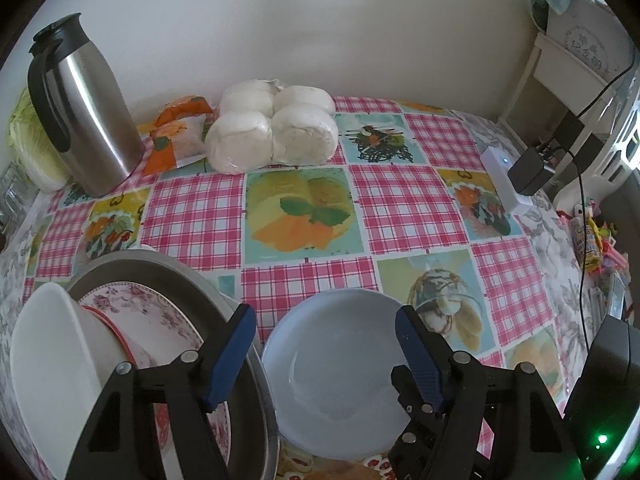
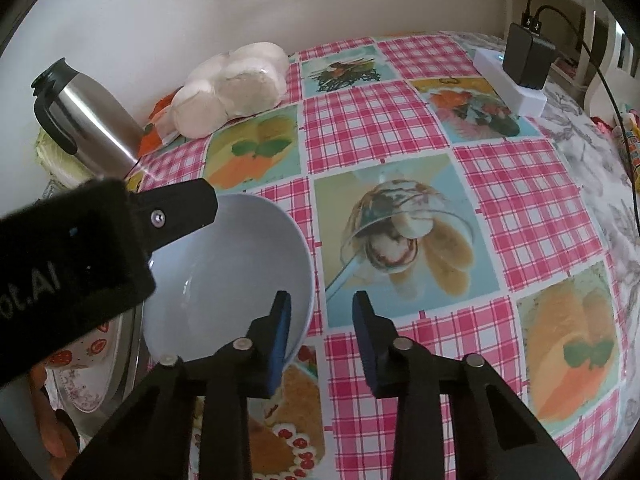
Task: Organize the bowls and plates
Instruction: 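Close both grippers on the rim of the pale blue bowl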
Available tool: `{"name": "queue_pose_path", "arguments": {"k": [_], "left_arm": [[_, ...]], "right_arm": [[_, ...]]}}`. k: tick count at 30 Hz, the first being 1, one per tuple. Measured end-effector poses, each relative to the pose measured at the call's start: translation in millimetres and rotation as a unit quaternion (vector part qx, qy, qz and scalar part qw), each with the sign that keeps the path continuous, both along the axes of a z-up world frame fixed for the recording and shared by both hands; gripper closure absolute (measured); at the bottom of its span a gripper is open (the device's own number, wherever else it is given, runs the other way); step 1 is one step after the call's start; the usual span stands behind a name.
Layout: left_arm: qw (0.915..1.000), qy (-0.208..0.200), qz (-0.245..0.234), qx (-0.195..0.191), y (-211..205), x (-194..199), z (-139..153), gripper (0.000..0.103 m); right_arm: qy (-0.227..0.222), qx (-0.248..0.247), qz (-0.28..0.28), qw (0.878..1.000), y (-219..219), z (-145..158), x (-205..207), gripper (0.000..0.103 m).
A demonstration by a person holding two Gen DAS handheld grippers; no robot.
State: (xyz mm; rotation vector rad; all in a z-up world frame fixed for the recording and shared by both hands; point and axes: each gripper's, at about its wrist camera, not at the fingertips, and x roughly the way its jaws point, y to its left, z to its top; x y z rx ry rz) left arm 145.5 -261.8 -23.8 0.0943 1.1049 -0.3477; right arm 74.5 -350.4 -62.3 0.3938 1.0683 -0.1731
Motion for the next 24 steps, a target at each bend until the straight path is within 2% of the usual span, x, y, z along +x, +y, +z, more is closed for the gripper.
{"name": "queue_pose_path", "arguments": {"k": [2,19,21,24], "left_arm": [[1.0000,0.000,-0.002,-0.001,-0.4,-0.8,0.5,0.028],[0.9993,0.028,-0.024,-0.009,-13.8,-4.7,-14.5,0.028],[0.9992,0.032,-0.024,-0.011,-13.8,-4.9,-17.3,0.030],[0.9989,0.041,-0.024,-0.009,-14.5,-4.8,-22.9,0.039]], "right_arm": [[0.000,0.000,-0.005,1.000,-3.2,0.8,-0.7,0.076],[0.004,0.017,-0.056,0.998,-36.7,0.7,-13.5,0.077],[0.004,0.022,-0.059,0.998,-38.5,-0.1,-14.3,0.077],[0.004,0.027,-0.062,0.998,-40.0,-2.2,-14.9,0.077]]}}
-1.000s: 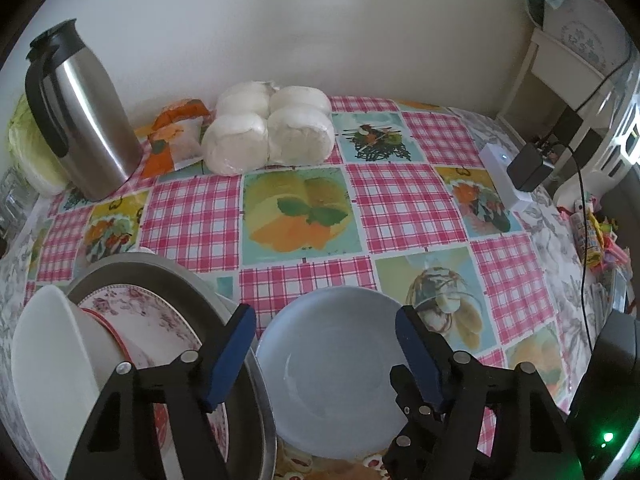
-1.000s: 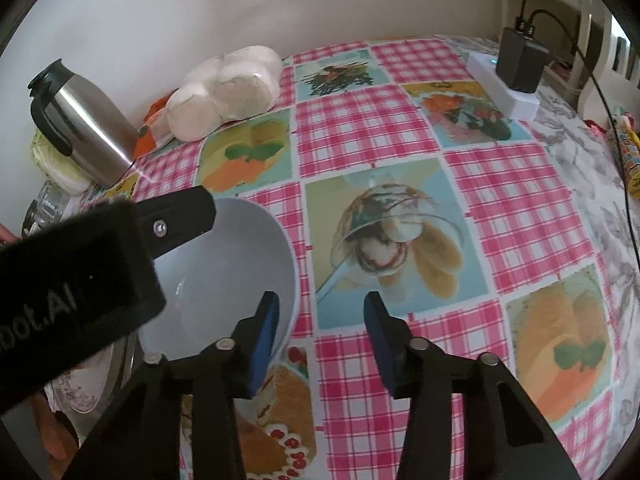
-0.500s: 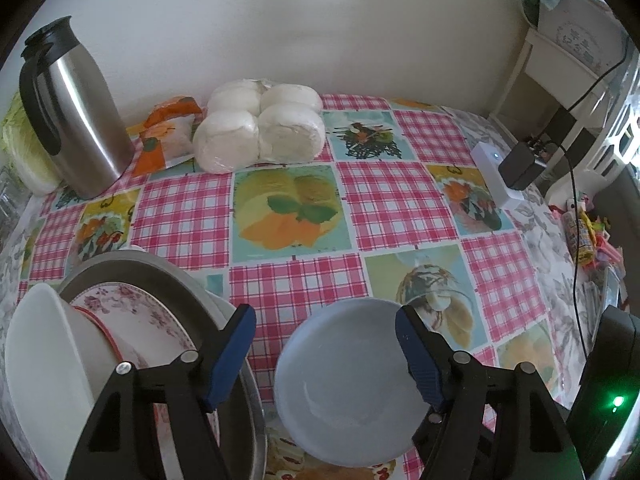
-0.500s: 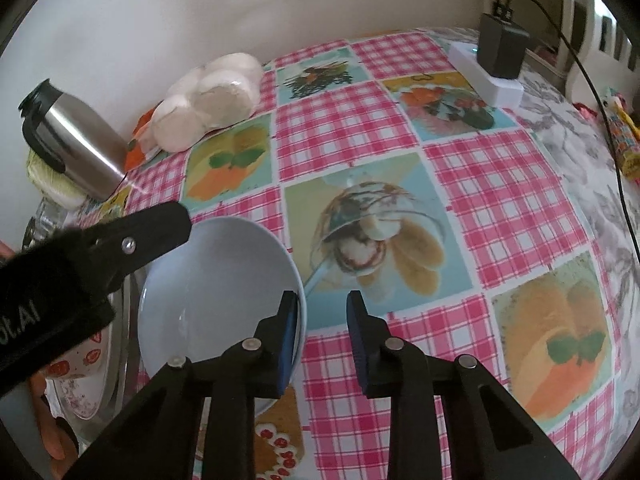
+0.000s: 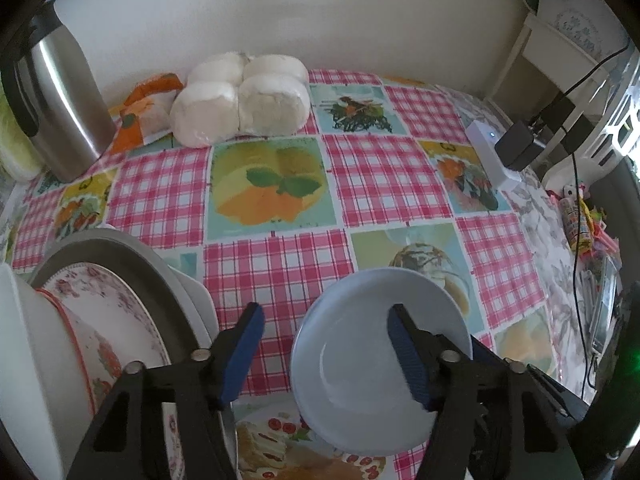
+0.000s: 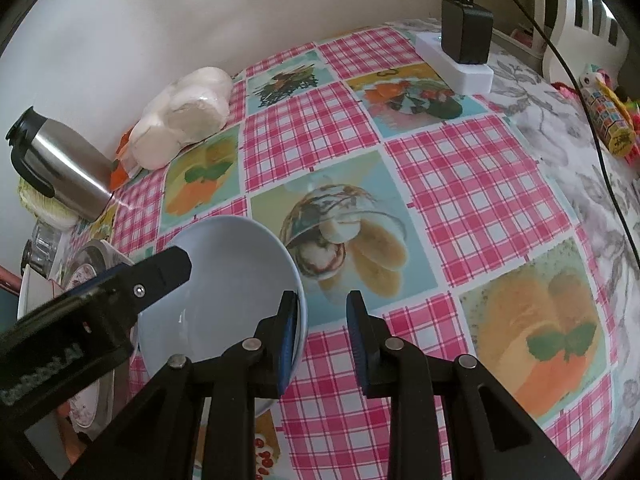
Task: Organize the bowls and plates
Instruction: 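Close both grippers on the rim of the pale blue bowl, then lift the pale blue bowl with both grippers and carry it over the basin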
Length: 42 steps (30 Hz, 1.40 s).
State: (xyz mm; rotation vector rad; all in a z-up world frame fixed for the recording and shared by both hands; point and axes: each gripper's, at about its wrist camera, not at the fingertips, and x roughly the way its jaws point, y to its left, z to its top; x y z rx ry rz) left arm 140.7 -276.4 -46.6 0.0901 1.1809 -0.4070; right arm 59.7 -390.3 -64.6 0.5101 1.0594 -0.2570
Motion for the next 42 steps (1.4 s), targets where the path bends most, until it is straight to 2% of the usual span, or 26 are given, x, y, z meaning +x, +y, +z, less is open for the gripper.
{"name": "queue_pose_path", "arguments": {"k": [5,7,11,14,19,23,29,36,42], "left_arm": [[0.9999,0.016,-0.004,0.000,-3.1,-0.1,-10.0,0.052],[0.9998,0.019,-0.006,0.003,-4.0,-0.2,-13.2,0.052],[0.9995,0.029,-0.006,0.006,-3.7,0.2,-20.6,0.062],[0.9993,0.034,-0.004,0.014,-3.6,1.0,-27.1,0.064],[0.9993,0.028,-0.002,0.026,-4.0,0.1,-29.0,0.068],[0.9992,0.021,-0.003,0.033,-5.3,0.1,-29.4,0.079],[0.9993,0.022,-0.008,0.029,-5.9,-0.3,-28.8,0.084],[0.9987,0.024,-0.038,0.025,-23.9,-12.2,-31.1,0.084],[0.9985,0.025,-0.044,0.023,-30.2,-16.8,-34.6,0.084]], "right_arm": [[0.000,0.003,0.000,1.000,-0.3,-1.1,-0.3,0.077],[0.000,0.004,-0.001,1.000,-0.2,-1.9,-0.6,0.077],[0.002,0.006,-0.003,1.000,0.2,-3.6,-1.1,0.077],[0.001,0.010,-0.003,1.000,-0.1,-4.5,-1.0,0.077],[0.001,0.012,-0.003,1.000,0.8,-5.5,-1.0,0.077],[0.004,0.010,-0.002,1.000,3.3,-6.8,-0.3,0.077],[0.004,0.020,-0.011,1.000,-2.4,-9.0,-2.0,0.077],[0.001,0.023,-0.035,0.999,-21.6,-9.9,-10.9,0.077],[0.001,0.029,-0.036,0.999,-23.0,-11.9,-12.2,0.077]]}}
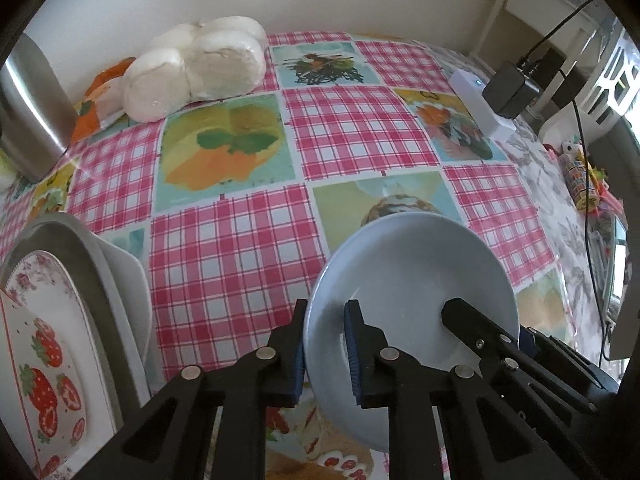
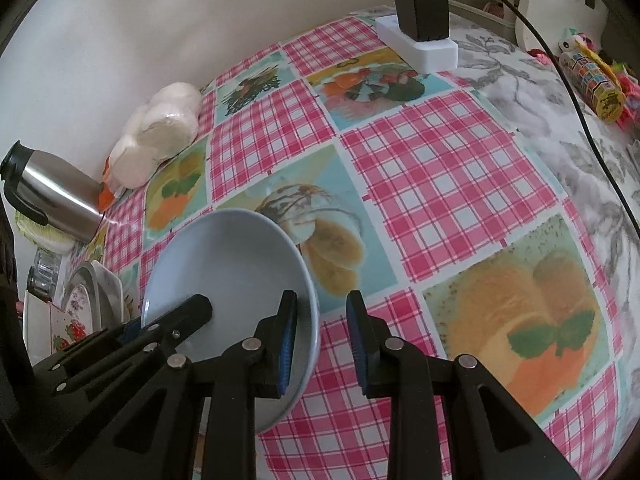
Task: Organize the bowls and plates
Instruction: 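Lift the pale blue bowl with both grippers and carry it over the basin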
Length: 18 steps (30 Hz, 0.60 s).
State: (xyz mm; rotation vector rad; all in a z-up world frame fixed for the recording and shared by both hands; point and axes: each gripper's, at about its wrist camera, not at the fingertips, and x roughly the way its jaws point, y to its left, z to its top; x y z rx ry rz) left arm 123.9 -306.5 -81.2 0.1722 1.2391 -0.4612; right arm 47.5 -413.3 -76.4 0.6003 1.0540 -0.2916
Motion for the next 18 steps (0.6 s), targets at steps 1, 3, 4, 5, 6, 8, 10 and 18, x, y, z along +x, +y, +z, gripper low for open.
{"name": "queue_pose_path", "arguments": {"k": [1,3,4,5,6,8,10,18], "left_arm": [[1.0000,0.001,0.000,-0.002,0.5,0.3,-0.4,0.084],[0.9999,0.005,0.003,-0.008,2.0,1.6,-1.7,0.084],[0.9999,0.008,0.004,-0.013,2.8,2.2,-2.4,0.084],[0.9998,0.010,0.005,-0.014,3.2,2.5,-2.5,0.084],[0.9998,0.010,0.004,-0.014,3.0,2.4,-2.5,0.084],[0.9998,0.011,0.006,-0.017,3.6,3.1,-2.2,0.085],[0.9997,0.012,0.007,-0.019,3.7,3.5,-1.5,0.086],[0.9996,0.017,0.009,-0.021,6.2,3.9,-0.7,0.085]], "right_arm": [[0.000,0.000,0.002,1.000,1.1,-0.1,0.7,0.077],[0.000,0.000,0.003,1.000,3.3,-0.4,1.0,0.076],[0.001,0.000,0.005,1.000,4.3,-0.7,1.4,0.077],[0.001,0.001,0.007,1.000,5.5,-1.2,2.4,0.077],[0.003,0.004,0.010,1.000,6.9,-2.3,3.5,0.077],[0.001,0.017,0.010,1.000,6.1,-4.0,3.5,0.078],[-0.005,0.030,0.013,0.999,5.5,-4.4,3.1,0.080],[-0.004,0.030,0.013,0.999,6.6,0.3,2.2,0.080]]}}
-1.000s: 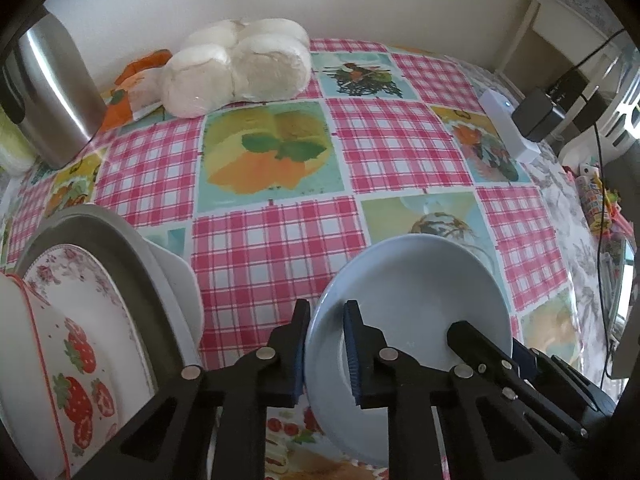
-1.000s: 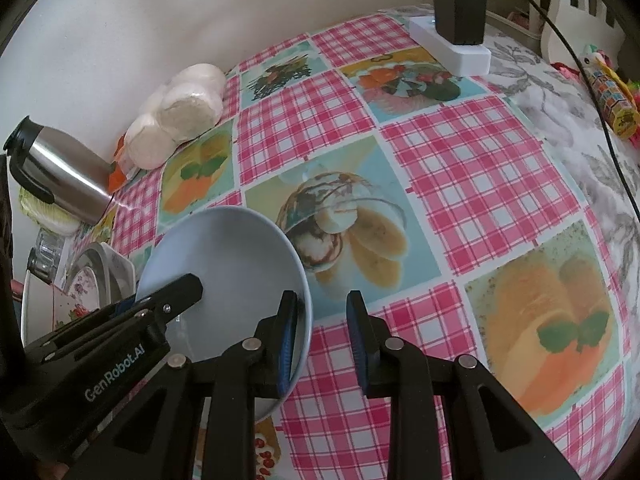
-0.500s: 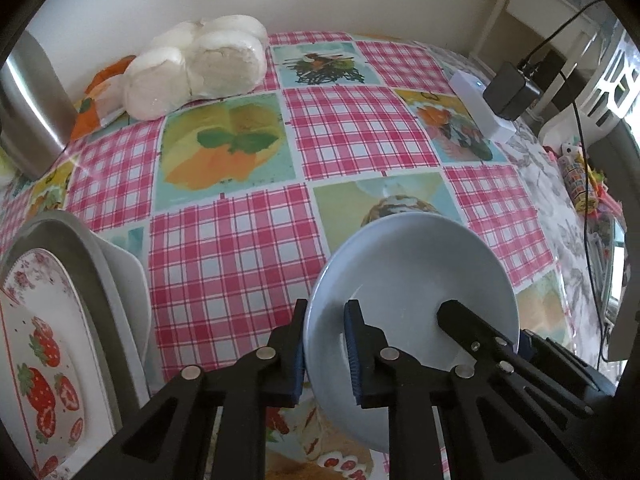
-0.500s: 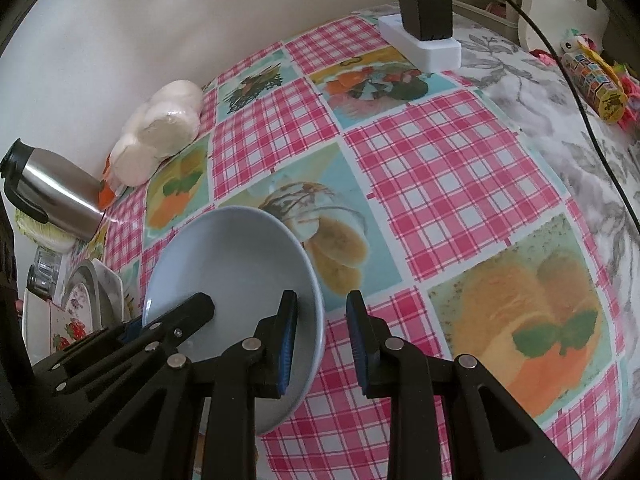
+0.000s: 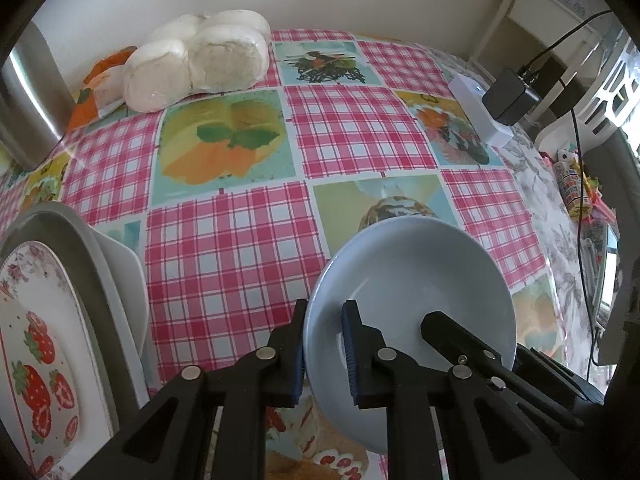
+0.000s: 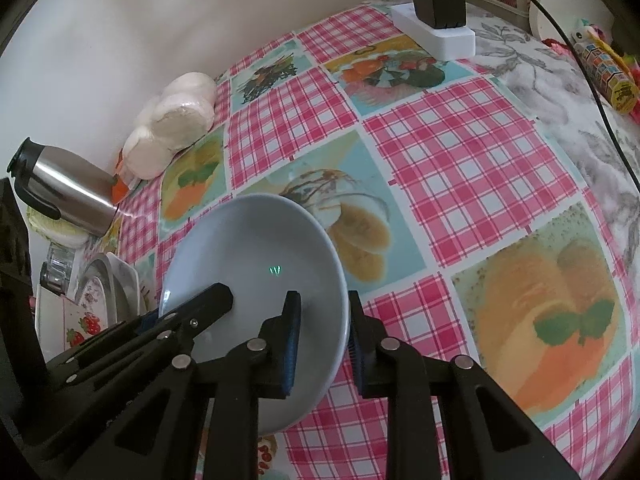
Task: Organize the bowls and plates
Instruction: 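Lift the pale blue bowl with both grippers and carry it over the basin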
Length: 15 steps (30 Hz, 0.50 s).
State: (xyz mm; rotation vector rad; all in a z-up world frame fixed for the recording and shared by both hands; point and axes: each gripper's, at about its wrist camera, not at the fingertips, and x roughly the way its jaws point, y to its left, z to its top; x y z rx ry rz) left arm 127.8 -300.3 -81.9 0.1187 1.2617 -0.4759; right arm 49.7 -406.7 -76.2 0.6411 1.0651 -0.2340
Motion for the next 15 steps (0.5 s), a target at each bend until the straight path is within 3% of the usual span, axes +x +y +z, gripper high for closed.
{"name": "queue_pose_path", "arguments": {"k": [15], "left_arm": [[0.9993,-0.009,0.017,-0.031,23.7,-0.1,38.6,0.085]], "right_arm": [[-0.027,-0.012,0.009,1.000,18.7,46.4,-4.0,0.080]]}}
